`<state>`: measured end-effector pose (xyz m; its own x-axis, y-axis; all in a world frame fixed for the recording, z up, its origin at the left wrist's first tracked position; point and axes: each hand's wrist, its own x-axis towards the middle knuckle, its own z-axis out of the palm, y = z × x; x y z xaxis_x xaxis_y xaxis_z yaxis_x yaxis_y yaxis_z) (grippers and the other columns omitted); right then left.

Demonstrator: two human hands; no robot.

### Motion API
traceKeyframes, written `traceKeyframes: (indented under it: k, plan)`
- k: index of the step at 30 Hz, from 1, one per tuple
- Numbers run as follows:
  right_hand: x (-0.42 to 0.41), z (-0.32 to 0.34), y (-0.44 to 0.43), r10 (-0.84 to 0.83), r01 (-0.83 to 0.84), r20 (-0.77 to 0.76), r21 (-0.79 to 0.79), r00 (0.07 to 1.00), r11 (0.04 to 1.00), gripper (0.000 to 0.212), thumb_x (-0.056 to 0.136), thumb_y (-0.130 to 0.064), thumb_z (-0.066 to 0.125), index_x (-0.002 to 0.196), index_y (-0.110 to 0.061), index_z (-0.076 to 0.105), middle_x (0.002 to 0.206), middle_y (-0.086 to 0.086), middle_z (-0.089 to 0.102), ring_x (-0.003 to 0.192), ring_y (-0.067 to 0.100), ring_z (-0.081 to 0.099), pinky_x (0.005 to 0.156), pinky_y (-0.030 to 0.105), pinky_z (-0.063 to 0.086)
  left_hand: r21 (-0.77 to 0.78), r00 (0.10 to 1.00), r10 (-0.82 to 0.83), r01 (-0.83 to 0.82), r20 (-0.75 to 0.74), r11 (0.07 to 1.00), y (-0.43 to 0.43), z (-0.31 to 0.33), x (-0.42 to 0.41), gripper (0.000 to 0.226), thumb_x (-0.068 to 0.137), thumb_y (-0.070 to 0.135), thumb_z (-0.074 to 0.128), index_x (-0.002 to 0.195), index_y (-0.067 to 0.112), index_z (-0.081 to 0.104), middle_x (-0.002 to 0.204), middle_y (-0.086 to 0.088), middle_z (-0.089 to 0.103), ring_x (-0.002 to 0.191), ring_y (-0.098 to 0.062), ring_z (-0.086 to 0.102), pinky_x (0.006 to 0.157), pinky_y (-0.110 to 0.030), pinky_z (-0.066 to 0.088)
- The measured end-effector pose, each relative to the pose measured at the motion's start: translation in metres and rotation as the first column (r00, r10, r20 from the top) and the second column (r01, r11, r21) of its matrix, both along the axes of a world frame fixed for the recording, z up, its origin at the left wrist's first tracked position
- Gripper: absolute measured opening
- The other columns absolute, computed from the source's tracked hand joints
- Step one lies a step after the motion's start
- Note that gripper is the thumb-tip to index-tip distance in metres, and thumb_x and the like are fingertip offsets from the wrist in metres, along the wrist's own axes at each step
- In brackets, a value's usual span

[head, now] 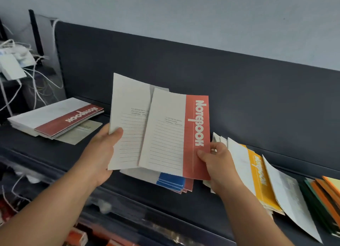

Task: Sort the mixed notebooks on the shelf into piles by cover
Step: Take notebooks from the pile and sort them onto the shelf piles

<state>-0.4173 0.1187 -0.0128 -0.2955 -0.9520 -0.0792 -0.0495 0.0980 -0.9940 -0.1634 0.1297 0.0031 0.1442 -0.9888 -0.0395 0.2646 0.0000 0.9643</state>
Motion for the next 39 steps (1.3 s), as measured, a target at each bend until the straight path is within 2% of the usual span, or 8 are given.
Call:
traceKeyframes:
  k: [13,22,24,26,28,32,35,39]
  plan:
    - [0.062,-0.028,-0.017,-0.165,0.286,-0.552,0.141,0.817,0.948,0.022,0.098,-0.029,0.058,0.116,-0.016,0.058,0.101,0.0,0.071,0.075,0.014,0.068,0.056,0.022,0.049,-0.036,0.986,-0.053,0.06,0.157,0.998,-0.056,0.01,0.12,0.026,0.097,0.011,0.057,0.097,0.035,0.067,0.1,0.005,0.074,0.094,-0.018,0.069,0.072,-0.033,0.053]
    - [0.077,-0.013,-0.013,-0.101,0.274,-0.713,0.131,0.694,0.953,0.021,0.098,-0.029,0.054,0.116,-0.018,0.057,0.106,0.001,0.07,0.081,0.017,0.068,0.073,0.034,0.057,-0.021,0.994,-0.047,0.049,0.095,0.999,-0.063,0.017,0.117,0.024,0.092,0.008,0.063,0.106,0.027,0.068,0.099,0.002,0.076,0.093,-0.022,0.071,0.071,-0.035,0.054]
    - [0.085,-0.002,-0.012,-0.155,0.225,-0.595,0.044,0.789,0.973,0.02,0.099,-0.036,0.051,0.114,-0.025,0.06,0.105,0.0,0.07,0.086,0.02,0.07,0.08,0.041,0.059,0.008,0.993,-0.082,0.082,0.083,0.997,-0.06,0.016,0.104,0.023,0.091,0.008,0.064,0.106,0.026,0.069,0.098,0.002,0.076,0.093,-0.023,0.071,0.072,-0.038,0.055]
    - [0.095,0.012,-0.009,-0.09,0.111,-0.259,0.066,0.962,0.992,0.018,0.101,-0.036,0.048,0.108,-0.03,0.063,0.107,0.001,0.071,0.093,0.022,0.07,0.083,0.04,0.058,0.04,0.989,-0.129,0.126,0.078,0.991,-0.054,0.014,0.086,0.022,0.092,0.011,0.064,0.108,0.025,0.068,0.099,0.001,0.076,0.094,-0.023,0.071,0.073,-0.039,0.056]
    - [0.101,0.019,-0.006,0.04,-0.04,0.002,0.105,0.999,0.994,0.018,0.1,-0.029,0.052,0.11,-0.024,0.066,0.106,0.003,0.074,0.094,0.022,0.071,0.078,0.038,0.059,0.071,0.984,-0.163,0.158,0.069,0.985,-0.049,0.01,0.065,0.017,0.095,0.019,0.061,0.109,0.026,0.067,0.099,0.001,0.076,0.094,-0.021,0.07,0.076,-0.039,0.056]
    - [0.082,0.006,-0.006,-0.029,0.045,-0.195,0.081,0.98,0.996,0.036,0.091,-0.003,0.059,0.122,-0.021,0.059,0.106,-0.003,0.073,0.095,0.02,0.071,0.084,0.042,0.059,0.172,0.979,-0.192,0.177,0.075,0.969,-0.044,0.002,0.028,0.024,0.104,0.031,0.041,0.11,0.027,0.064,0.104,0.0,0.071,0.096,-0.02,0.066,0.073,-0.035,0.053]
    - [0.068,0.002,-0.004,-0.05,0.078,-0.356,0.064,0.933,0.995,0.038,0.09,-0.004,0.056,0.124,-0.02,0.057,0.105,-0.005,0.071,0.093,0.017,0.069,0.071,0.031,0.057,0.212,0.957,-0.231,0.193,0.173,0.958,-0.05,-0.008,0.01,0.025,0.104,0.022,0.037,0.102,0.024,0.062,0.104,-0.001,0.068,0.091,-0.018,0.064,0.07,-0.033,0.05]
    - [0.065,-0.012,-0.002,0.016,0.079,-0.689,0.106,0.725,0.991,0.043,0.089,-0.008,0.05,0.13,-0.02,0.052,0.121,-0.002,0.061,0.102,0.02,0.06,0.07,0.027,0.044,0.265,0.816,-0.307,0.196,0.49,0.944,-0.062,-0.028,0.005,0.037,0.098,0.011,0.041,0.134,0.016,0.05,0.117,-0.003,0.061,0.091,-0.018,0.059,0.062,-0.03,0.048]
